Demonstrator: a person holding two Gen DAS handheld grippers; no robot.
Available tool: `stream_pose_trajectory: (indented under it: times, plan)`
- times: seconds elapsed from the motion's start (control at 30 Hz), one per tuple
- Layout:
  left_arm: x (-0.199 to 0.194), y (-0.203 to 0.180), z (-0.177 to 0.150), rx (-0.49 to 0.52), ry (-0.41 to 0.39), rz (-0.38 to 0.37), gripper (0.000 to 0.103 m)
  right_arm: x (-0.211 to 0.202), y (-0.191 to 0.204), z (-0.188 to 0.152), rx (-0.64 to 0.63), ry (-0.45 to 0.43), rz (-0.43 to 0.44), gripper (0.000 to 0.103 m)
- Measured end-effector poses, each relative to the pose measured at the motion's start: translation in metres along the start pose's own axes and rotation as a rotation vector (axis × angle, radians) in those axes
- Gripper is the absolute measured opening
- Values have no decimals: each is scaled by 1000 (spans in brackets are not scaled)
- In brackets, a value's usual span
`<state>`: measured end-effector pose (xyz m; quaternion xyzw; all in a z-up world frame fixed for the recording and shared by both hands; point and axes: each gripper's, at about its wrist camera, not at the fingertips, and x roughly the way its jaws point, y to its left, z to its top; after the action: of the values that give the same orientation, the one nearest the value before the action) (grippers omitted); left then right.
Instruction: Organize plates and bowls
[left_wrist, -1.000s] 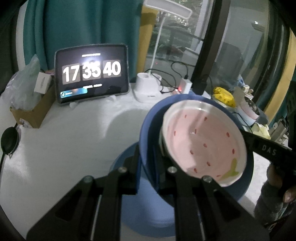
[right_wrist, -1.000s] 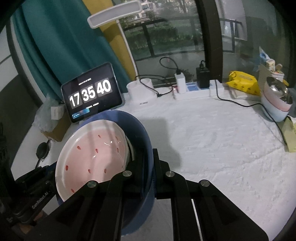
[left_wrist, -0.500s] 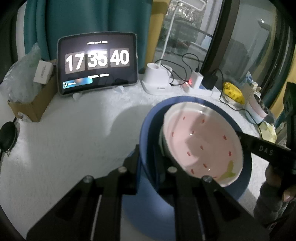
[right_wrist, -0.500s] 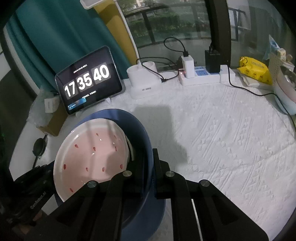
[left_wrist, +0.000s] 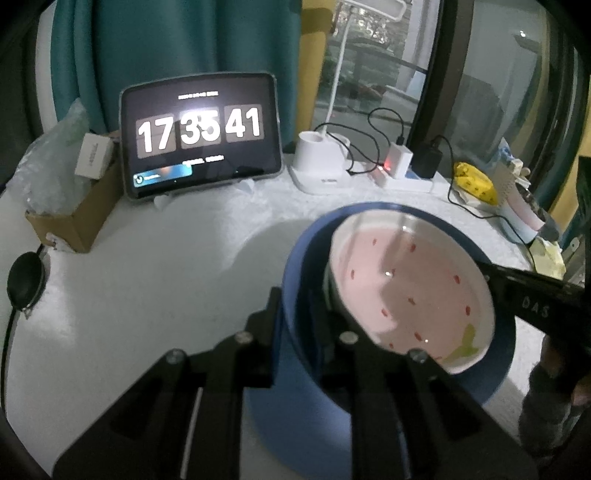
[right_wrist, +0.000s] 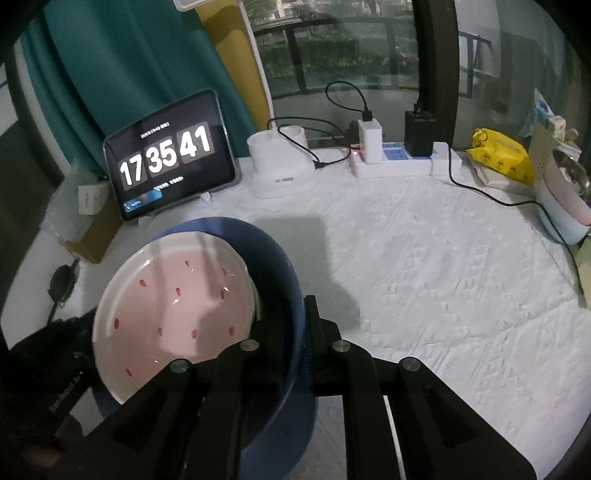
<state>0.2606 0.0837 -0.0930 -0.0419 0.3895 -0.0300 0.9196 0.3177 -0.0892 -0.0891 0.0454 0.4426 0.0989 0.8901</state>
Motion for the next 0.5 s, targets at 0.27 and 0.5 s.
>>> stream_pose_trajectory:
  times: [0.27, 0.5]
  plan:
    - [-2, -2, -1, 12, 7, 36, 16, -4, -4, -2, 7, 13, -16, 25]
    - [-6, -4, -5, 15, 13, 45, 18, -7, -6, -5, 7, 18, -15, 26]
